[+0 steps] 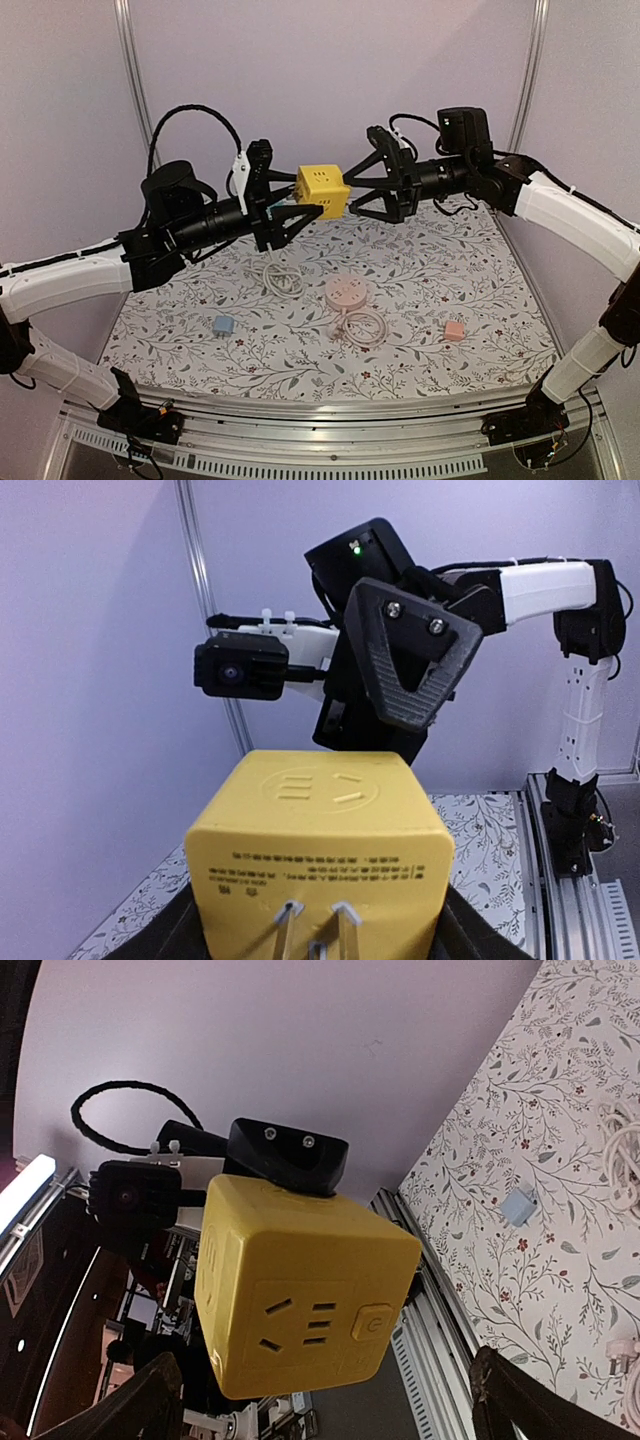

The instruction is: Insert the plug

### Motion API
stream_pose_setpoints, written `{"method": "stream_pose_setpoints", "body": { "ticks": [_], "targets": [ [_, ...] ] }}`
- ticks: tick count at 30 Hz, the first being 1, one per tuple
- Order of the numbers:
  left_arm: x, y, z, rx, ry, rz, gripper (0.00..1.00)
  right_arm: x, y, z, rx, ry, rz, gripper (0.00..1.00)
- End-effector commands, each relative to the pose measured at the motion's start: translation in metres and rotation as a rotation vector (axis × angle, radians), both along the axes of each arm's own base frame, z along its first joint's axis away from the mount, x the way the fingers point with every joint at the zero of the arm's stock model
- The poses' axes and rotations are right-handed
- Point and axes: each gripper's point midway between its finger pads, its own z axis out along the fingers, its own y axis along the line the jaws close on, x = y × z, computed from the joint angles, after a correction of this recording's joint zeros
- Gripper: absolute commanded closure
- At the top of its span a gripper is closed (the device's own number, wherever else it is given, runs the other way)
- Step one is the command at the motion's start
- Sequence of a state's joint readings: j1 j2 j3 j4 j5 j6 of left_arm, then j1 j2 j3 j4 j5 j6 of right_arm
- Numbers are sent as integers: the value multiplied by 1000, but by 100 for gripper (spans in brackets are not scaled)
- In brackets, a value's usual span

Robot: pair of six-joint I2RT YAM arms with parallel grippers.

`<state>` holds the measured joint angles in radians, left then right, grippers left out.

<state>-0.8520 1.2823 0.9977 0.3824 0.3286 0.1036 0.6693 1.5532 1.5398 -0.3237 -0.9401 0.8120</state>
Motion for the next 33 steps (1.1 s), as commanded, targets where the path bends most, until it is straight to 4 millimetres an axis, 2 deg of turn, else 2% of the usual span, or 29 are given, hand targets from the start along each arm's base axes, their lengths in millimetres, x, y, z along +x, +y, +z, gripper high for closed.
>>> {"method": "stream_pose_setpoints", "body": {
  "ticks": [1,14,24,25,28,33],
  "targets": [
    [-7,5,23,-65,-42,-48,100,-20,0,14,91,40,108,1],
    [-7,-8,11,-25,-54,-94,100,-30,3,24,149,100,173,1],
    [-2,-15,-1,21,-60,-97,100,-40,11,23,150,120,214,12],
    [-2,-16,-2,27,-60,-100,100,-41,12,23,150,121,220,12],
    [-1,-16,1,12,-66,-96,100,-40,15,16,132,150,222,2],
    [-5,-15,7,18,-71,-109,100,-34,16,8,105,147,173,1]
  ]
}}
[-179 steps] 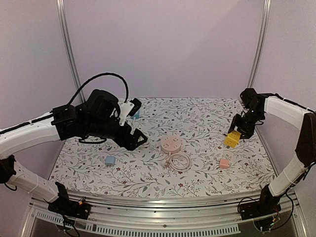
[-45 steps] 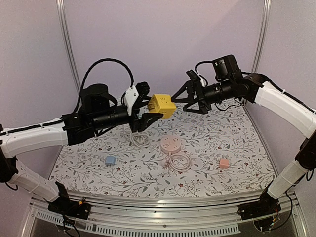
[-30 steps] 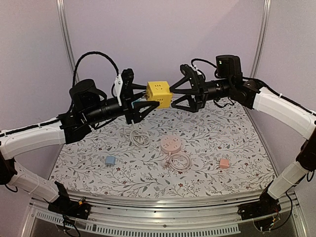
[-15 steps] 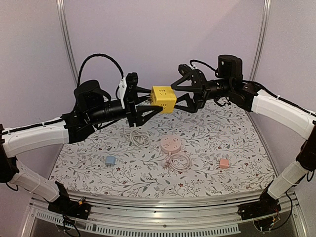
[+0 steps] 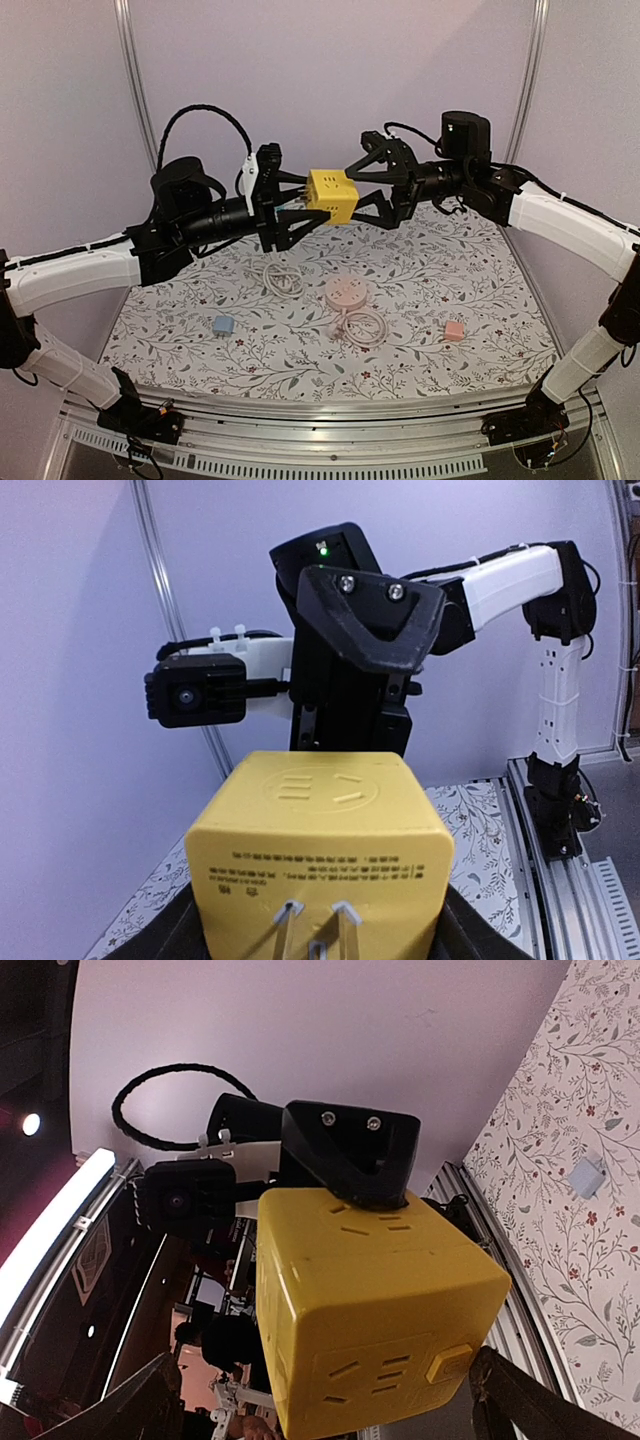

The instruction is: Insert the plug

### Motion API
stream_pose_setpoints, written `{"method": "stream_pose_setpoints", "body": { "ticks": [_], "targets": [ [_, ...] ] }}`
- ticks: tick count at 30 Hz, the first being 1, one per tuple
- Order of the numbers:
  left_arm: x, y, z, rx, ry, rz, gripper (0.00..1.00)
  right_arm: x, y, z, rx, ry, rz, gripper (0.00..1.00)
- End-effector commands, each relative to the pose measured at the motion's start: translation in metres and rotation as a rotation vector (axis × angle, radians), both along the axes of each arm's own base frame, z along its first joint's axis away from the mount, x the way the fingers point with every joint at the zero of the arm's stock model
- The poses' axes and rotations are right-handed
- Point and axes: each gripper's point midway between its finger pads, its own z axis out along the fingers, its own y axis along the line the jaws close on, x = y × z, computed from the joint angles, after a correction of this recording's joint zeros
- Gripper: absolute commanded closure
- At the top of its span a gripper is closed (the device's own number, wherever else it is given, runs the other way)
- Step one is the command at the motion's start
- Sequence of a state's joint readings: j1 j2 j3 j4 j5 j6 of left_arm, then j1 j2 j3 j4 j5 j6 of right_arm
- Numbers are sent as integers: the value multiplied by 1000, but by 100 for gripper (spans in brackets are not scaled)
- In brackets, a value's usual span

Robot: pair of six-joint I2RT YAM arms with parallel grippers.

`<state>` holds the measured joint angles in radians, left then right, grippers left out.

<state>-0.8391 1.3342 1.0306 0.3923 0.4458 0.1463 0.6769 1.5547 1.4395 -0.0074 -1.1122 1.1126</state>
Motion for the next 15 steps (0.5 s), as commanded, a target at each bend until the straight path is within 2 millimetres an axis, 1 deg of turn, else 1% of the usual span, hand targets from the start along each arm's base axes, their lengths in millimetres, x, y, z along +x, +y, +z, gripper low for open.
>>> {"method": "stream_pose_setpoints", "body": {
  "ticks": [1,6,11,15],
  "targets": [
    [-1,-1,12,-14,-29,-11,100,-10,9,-8,-19,-9,24,1],
    [-11,5,14,1,-33,-32,100,-7,9,-18,-48,4,2,1],
    [-15,3,10,-1,-18,-51,100,-7,11,-14,-30,-5,22,1],
    [-16,3,15,-20,-25,-44,100,-7,14,-18,-29,15,36,1]
  ]
}}
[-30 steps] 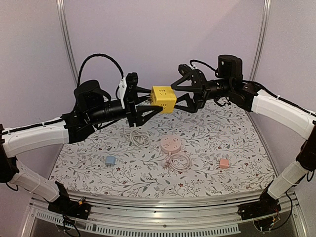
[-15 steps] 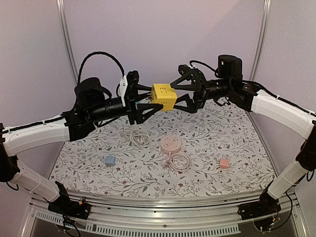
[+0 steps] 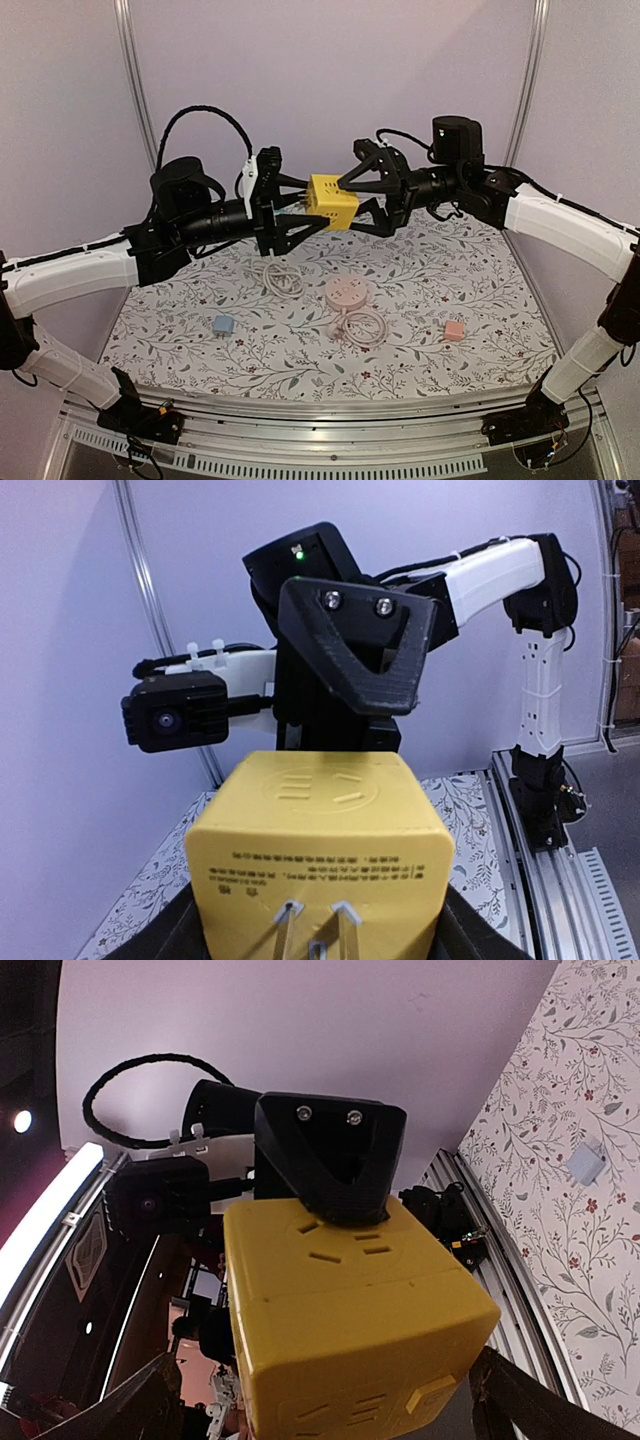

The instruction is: Insert the plug

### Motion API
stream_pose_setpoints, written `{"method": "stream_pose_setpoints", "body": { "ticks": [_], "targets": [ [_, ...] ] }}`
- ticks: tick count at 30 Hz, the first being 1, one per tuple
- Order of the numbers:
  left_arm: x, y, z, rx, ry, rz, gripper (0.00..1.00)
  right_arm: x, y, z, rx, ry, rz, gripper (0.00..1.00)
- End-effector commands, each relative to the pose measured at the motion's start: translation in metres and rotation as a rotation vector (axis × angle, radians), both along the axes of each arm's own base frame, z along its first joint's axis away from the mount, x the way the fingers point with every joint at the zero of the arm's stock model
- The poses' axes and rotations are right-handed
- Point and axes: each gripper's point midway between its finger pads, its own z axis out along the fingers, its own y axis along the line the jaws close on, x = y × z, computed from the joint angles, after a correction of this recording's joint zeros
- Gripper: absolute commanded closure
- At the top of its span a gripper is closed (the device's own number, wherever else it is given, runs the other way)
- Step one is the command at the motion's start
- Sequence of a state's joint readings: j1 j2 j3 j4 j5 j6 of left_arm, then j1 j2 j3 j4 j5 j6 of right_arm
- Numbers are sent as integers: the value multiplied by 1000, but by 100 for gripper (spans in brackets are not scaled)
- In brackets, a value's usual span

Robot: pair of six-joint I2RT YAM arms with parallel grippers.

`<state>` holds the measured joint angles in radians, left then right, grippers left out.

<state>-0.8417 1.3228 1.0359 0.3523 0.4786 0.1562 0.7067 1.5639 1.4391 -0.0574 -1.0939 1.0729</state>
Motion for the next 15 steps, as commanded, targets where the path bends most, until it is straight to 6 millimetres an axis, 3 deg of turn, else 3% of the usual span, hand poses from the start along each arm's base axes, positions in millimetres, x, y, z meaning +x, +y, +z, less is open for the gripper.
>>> {"method": "stream_pose_setpoints", "body": {
  "ticks": [1,15],
  "targets": [
    [-8,4,20,-51,-32,-5,100,1,6,-8,-3,14,18,1],
    [-13,13,38,-94,-50,7,100,1,6,-5,5,19,25,1]
  ]
}}
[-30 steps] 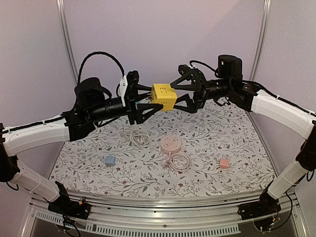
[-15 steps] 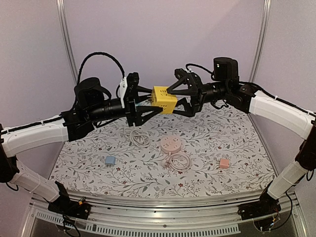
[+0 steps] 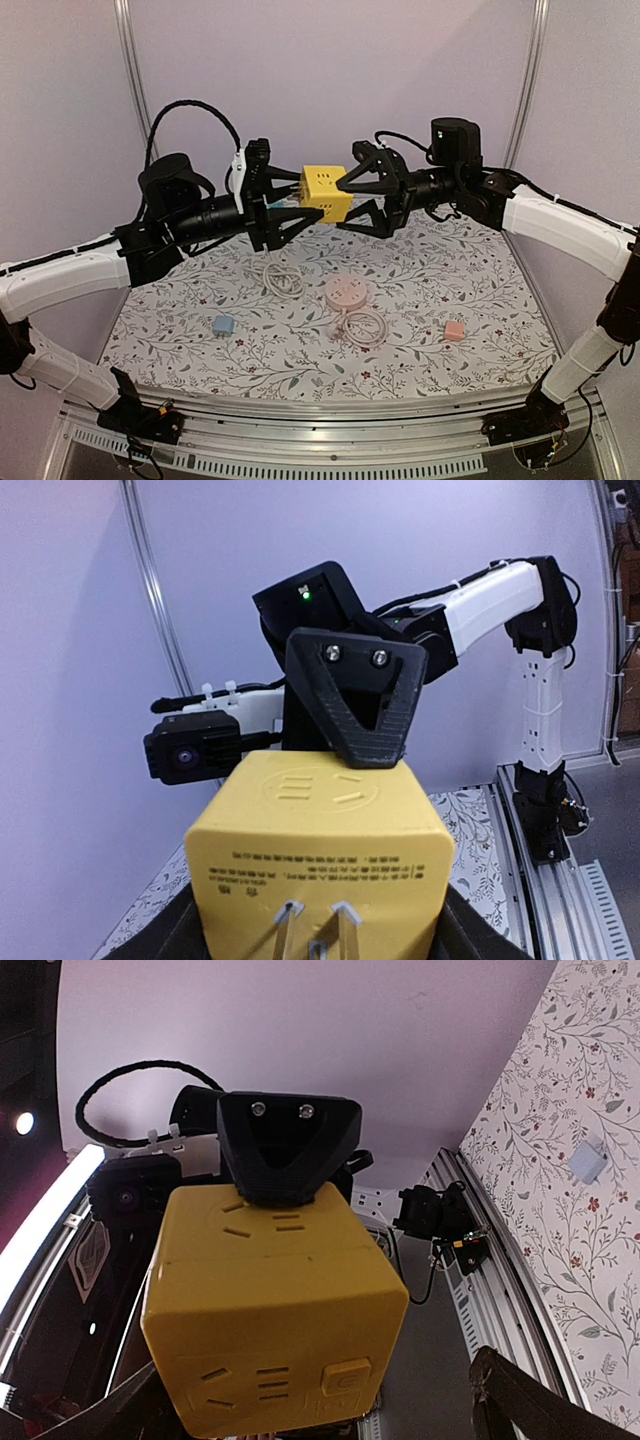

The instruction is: Insert the plug

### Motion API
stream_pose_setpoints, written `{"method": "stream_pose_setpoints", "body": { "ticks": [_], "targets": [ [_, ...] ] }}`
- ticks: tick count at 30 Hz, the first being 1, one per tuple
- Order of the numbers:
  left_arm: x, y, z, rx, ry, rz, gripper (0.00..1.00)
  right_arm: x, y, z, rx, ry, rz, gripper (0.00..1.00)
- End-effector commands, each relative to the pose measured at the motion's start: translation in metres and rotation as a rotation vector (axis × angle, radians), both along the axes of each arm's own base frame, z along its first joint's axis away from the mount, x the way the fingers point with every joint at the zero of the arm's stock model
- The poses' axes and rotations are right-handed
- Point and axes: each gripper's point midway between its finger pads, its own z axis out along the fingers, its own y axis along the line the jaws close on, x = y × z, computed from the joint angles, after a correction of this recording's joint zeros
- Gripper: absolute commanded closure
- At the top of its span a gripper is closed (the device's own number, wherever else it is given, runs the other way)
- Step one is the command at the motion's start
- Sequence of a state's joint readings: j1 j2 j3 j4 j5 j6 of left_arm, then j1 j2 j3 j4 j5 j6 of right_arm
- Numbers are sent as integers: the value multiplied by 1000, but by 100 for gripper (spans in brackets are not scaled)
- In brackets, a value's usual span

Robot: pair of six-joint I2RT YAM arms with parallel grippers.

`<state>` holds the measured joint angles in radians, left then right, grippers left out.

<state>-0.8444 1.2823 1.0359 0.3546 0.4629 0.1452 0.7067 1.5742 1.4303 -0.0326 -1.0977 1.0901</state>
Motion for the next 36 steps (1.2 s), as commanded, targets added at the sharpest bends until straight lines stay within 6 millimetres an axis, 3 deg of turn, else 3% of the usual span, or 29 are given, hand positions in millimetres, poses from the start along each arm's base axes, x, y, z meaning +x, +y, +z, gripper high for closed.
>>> {"method": "stream_pose_setpoints", "body": {
  "ticks": [1,10,17,25,27,31,36],
  "targets": [
    [-7,4,20,-58,-32,-8,100,-2,4,0,8,7,27,1],
    [-5,-6,13,-69,-25,-26,100,-5,4,12,47,5,57,2],
    [-5,-14,7,-66,-20,-43,100,-6,6,17,60,16,66,14],
    [-2,-17,-2,-52,-23,-39,100,-5,7,16,59,32,71,34],
    [-3,-17,-2,-59,-25,-39,100,-5,8,16,59,35,70,33],
    [-3,-17,-6,-54,-25,-39,100,-4,10,16,60,42,69,21],
    [-3,-19,-12,-38,-28,-34,100,-3,10,17,60,47,69,25]
  ]
}}
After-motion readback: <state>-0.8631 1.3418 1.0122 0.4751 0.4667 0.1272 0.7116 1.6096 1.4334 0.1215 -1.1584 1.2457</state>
